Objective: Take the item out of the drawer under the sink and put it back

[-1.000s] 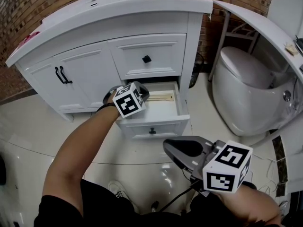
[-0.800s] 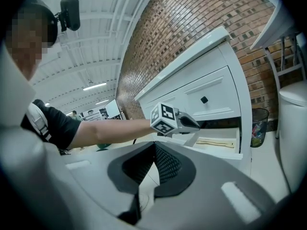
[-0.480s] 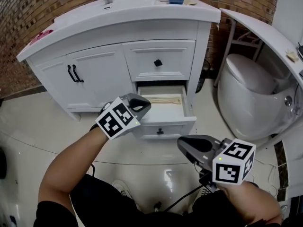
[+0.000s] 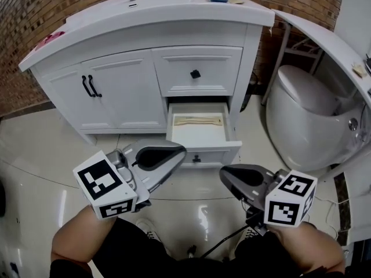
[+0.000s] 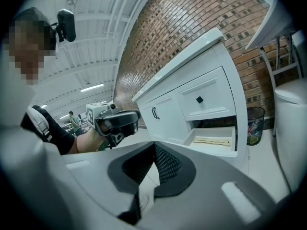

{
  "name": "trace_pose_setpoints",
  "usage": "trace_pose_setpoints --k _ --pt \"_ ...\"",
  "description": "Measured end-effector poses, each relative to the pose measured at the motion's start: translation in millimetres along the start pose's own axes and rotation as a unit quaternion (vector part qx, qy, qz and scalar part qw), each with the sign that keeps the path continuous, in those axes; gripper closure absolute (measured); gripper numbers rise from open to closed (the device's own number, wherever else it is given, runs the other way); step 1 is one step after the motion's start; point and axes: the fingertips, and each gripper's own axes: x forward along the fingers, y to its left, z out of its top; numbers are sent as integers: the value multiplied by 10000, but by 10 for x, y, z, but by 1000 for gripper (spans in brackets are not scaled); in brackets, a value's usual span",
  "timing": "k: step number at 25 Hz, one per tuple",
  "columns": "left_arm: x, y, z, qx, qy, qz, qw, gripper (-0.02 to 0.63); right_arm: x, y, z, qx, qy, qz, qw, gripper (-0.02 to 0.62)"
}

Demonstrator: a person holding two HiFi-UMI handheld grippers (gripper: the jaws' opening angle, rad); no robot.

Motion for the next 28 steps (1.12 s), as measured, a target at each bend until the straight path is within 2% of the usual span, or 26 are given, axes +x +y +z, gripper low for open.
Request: trace_pose_setpoints --k 4,10,15,18,28 --pt "-80 -247 18 45 -149 -100 9998 600 -3 20 -7 -40 -3 -2 10000 592" --pt "-101 -226 -288 150 124 29 9998 600 -45 57 -6 -90 5 38 10000 592" --pt "-103 -335 -459 216 337 -214 9990 600 -31 104 22 -145 -45 90 9998 592" --pt "-119 -377 -492 199 347 -295 9988 600 -13 118 -22 -196 50 89 9998 592" --pt "-208 -344 -370 5 97 -196 9998 600 21 228 -119 -442 198 40 9988 592"
